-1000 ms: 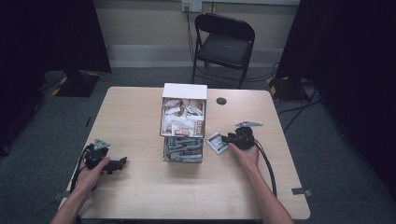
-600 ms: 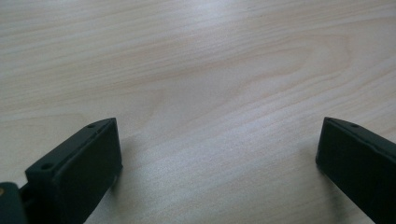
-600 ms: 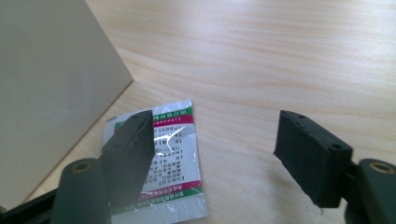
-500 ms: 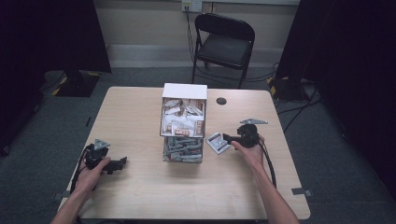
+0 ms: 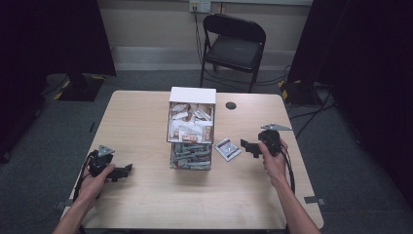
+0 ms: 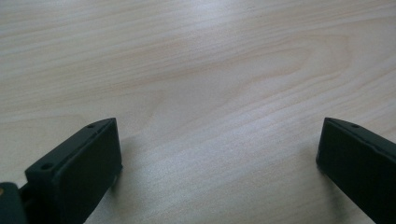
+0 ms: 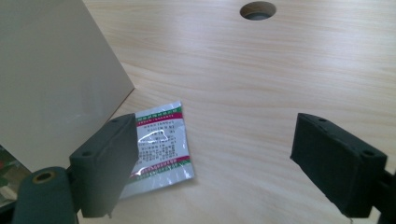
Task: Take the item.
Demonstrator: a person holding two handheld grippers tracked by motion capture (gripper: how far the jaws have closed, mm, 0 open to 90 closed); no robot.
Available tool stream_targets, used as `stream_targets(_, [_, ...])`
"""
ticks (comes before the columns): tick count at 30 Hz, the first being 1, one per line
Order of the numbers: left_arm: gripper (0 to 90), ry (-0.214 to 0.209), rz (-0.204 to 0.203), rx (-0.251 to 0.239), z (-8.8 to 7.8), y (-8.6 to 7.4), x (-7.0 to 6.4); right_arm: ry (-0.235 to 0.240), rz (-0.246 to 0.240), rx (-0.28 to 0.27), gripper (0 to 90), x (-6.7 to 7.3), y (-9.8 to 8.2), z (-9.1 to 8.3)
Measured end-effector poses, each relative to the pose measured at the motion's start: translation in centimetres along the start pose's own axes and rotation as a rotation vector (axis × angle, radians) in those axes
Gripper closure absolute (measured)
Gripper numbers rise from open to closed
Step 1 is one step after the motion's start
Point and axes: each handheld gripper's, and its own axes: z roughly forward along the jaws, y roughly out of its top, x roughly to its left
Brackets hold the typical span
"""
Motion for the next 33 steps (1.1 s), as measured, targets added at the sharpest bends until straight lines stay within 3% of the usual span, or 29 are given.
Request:
stream_targets(4, [0.0,0.0,0.0,0.0,0.0,0.0,0.0,-0.072,-0.019,-0.005,15.3,0.3,-0.4,-1.5])
stream_targets(6, [0.0,-0.001,-0.001,0.0,0.0,0.0,0.0,-0.06,-0.004,-0.007,14.6,0.2,-0.6,-2.3])
stream_targets(12, [0.0,-0.001,-0.001,0.0,0.0,0.0,0.0,-0.099,-0.006,-0.014,15.0,0.2,-1.3,-4.5])
stream_targets(17, [0.0,-0.001,-0.001,0.0,0.0,0.0,0.0,-0.08,0.009,0.008,14.7,0.1,-2.4,-5.8])
stream_targets(33, [0.0,0.0,0.0,0.0,0.0,0.0,0.0,-0.204,-0.004,0.071,14.8,-1.9,-6.5,-9.8])
